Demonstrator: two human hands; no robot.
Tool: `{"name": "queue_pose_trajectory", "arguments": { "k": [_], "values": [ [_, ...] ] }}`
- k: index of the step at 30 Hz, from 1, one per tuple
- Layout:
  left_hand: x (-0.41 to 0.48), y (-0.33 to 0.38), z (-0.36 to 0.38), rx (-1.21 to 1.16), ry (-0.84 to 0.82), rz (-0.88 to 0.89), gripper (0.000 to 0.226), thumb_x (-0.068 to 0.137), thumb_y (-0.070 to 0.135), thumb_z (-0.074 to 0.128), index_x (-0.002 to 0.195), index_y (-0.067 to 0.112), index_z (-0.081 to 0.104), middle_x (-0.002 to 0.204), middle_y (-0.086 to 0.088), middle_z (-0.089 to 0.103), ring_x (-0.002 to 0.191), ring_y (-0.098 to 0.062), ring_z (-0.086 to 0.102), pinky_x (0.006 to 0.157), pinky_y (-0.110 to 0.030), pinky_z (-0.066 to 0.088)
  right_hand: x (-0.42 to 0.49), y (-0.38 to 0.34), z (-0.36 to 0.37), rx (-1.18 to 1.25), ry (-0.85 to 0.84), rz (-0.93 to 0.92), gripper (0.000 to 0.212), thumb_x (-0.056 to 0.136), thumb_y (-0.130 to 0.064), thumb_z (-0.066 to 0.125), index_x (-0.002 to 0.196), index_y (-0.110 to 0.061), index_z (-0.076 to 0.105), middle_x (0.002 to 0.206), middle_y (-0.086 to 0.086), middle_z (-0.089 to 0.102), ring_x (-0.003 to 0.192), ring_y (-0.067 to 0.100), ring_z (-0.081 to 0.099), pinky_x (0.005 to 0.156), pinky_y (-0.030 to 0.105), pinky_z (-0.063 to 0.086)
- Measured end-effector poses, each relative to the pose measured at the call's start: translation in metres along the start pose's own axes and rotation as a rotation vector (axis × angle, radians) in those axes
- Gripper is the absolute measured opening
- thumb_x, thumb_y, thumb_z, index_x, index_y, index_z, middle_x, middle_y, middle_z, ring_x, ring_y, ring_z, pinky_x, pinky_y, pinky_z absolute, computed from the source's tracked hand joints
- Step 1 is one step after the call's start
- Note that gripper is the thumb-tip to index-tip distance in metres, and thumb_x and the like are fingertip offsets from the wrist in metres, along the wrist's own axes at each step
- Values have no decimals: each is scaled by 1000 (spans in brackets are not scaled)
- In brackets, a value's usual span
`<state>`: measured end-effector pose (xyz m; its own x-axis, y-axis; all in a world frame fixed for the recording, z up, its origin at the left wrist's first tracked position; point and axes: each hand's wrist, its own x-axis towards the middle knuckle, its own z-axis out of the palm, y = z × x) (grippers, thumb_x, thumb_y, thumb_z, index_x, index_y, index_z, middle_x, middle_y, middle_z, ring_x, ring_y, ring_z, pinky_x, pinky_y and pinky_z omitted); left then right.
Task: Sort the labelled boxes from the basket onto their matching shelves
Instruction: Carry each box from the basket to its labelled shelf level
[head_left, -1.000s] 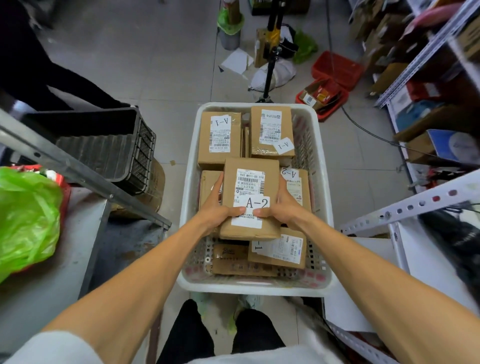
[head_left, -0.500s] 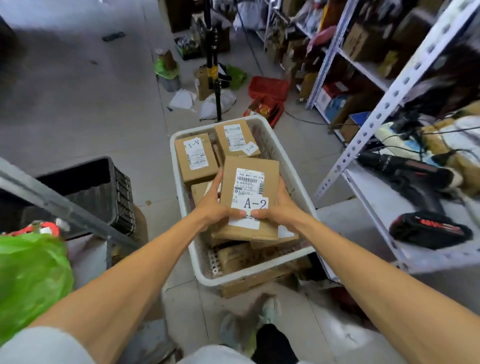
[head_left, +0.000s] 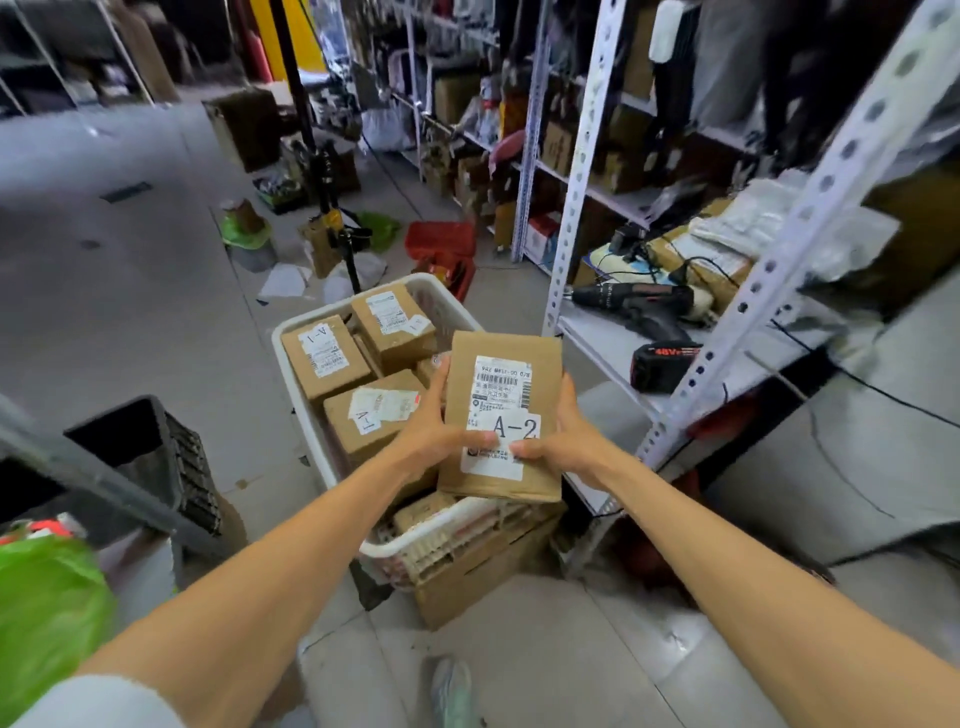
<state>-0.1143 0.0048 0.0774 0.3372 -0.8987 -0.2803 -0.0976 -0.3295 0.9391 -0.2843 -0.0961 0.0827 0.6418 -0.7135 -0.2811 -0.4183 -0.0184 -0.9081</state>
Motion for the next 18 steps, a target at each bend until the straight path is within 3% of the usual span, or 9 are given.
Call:
{"name": "queue_pose_trajectory", "arguments": {
  "k": [5, 7, 11, 15, 18],
  "values": [
    [-42, -9, 55, -27, -46, 57, 123, 61, 8, 88, 151, 36, 10, 126, 10, 59, 112, -3, 56, 98, -33, 48, -65, 35, -20, 26, 42, -14, 110, 71, 7, 77, 147, -19, 1, 129, 1, 49, 122, 19, 48, 86, 21, 45],
    [-55, -15, 75, -36, -79, 72, 124, 61, 8, 88, 151, 37, 9, 129, 6, 60, 116, -9, 59, 95, -33, 50, -85, 49, -28, 17, 59, -17, 114, 71, 4, 78, 148, -19, -2, 128, -3, 46, 123, 17, 46, 91, 23, 43],
    [-74, -13, 115, -48, -142, 97, 116, 68, -3, 82, 151, 38, 11, 124, 4, 62, 103, -4, 65, 73, -18, 55, -130, 66, -47, 26, 115, -12, 124, 62, -8, 81, 150, -20, -4, 137, -2, 43, 129, 18, 44, 104, 38, 42],
    [-73, 5, 165, 32, -248, 122, 121, 65, 4, 85, 152, 35, 8, 127, 4, 61, 116, -12, 59, 84, -23, 55, -174, 84, -82, 79, 245, 22, 125, 65, 0, 81, 151, -19, -8, 138, -3, 40, 131, 17, 40, 107, 38, 40],
    [-71, 26, 214, 71, -341, 175, 121, 67, 3, 84, 153, 31, 4, 132, 3, 57, 117, -11, 56, 78, -12, 51, -207, 97, -119, 77, 368, 30, 128, 66, 4, 80, 152, -18, -12, 136, -7, 40, 131, 14, 39, 105, 30, 39]
  ]
}}
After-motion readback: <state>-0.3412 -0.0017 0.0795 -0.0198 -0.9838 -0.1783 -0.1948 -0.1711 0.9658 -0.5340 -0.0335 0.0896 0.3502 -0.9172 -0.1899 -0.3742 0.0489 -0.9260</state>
